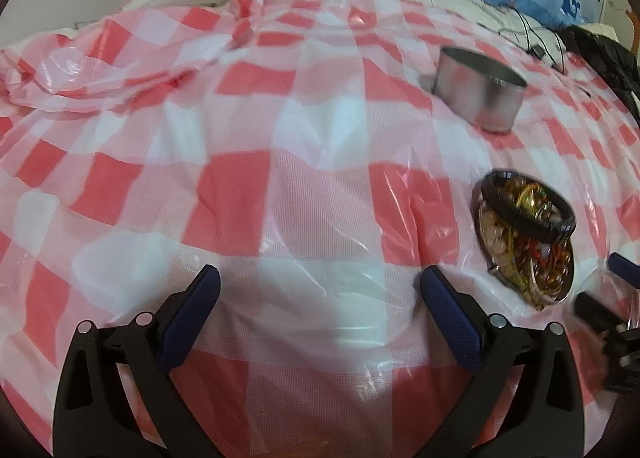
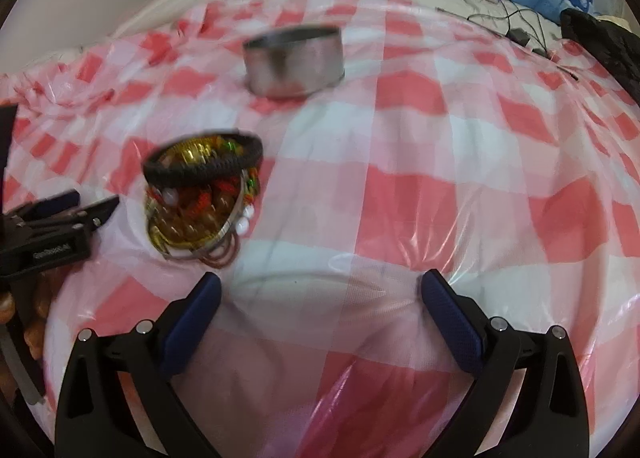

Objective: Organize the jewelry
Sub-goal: 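Grasp the black braided bracelet from the jewelry pile with the right gripper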

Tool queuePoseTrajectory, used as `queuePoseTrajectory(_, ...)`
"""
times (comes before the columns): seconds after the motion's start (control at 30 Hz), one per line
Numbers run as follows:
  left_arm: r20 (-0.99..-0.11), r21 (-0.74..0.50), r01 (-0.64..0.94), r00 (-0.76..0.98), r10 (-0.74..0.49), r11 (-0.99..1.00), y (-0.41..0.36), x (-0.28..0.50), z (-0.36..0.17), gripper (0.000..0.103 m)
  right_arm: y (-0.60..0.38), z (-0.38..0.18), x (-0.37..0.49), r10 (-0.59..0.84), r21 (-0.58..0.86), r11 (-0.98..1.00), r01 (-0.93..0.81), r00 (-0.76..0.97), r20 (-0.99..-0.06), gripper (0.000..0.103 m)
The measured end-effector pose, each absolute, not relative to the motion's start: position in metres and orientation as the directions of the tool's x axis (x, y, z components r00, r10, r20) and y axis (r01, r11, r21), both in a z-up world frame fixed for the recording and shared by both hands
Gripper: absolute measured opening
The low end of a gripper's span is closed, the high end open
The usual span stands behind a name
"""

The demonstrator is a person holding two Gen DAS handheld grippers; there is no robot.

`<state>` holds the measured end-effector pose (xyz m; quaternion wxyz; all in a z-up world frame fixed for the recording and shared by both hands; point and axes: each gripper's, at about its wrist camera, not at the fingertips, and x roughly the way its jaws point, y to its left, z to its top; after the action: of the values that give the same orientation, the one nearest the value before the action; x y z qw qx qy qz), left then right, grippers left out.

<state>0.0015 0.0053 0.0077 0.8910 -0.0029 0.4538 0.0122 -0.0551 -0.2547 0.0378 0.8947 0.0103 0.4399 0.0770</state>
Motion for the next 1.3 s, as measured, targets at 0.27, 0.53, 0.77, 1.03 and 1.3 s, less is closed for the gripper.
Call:
queuePoseTrajectory(0.27,-0.747,-0.010,0.059,0.663,-0.047,0.998,-0.001,-0.008,0.036,0.097,-0.259,0.071,-0.058,0.182,0.087,0.981,-0.173,0.677,-0.713,0.096)
queuePoseTrajectory(0.53,-0.799,-0.100,0.074,0.588,-0.125,0.992,-0.006,0.006,0.029,0.097,-0.234,0.076,-0.008,0.277,0.122,0.951,-0.285,0.606,-0.746,0.096)
queuePoseTrajectory(0.77,-0.805,-0.097,0.066,0.581,-0.118,0.993,-0.003,0.004,0.024,0.095,-0.237,0.055,0.009,0.323,0.210,0.941,-0.265,0.518,-0.792,0.075)
queuePoseTrajectory(1.03,-0.813,-0.106,0.071,0.568,-0.127,0.992,0.001,0.005,0.025,0.088,-0.235,0.039,0.024,0.378,0.287,0.922,-0.261,0.434,-0.818,0.052)
queuePoseTrajectory(1.3,-0.769,-0.108,0.119,0.619,-0.159,0.987,-0.005,0.001,0.033,0.088,-0.239,0.041,0.022,0.464,0.377,0.884,-0.276,0.426,-0.776,0.012)
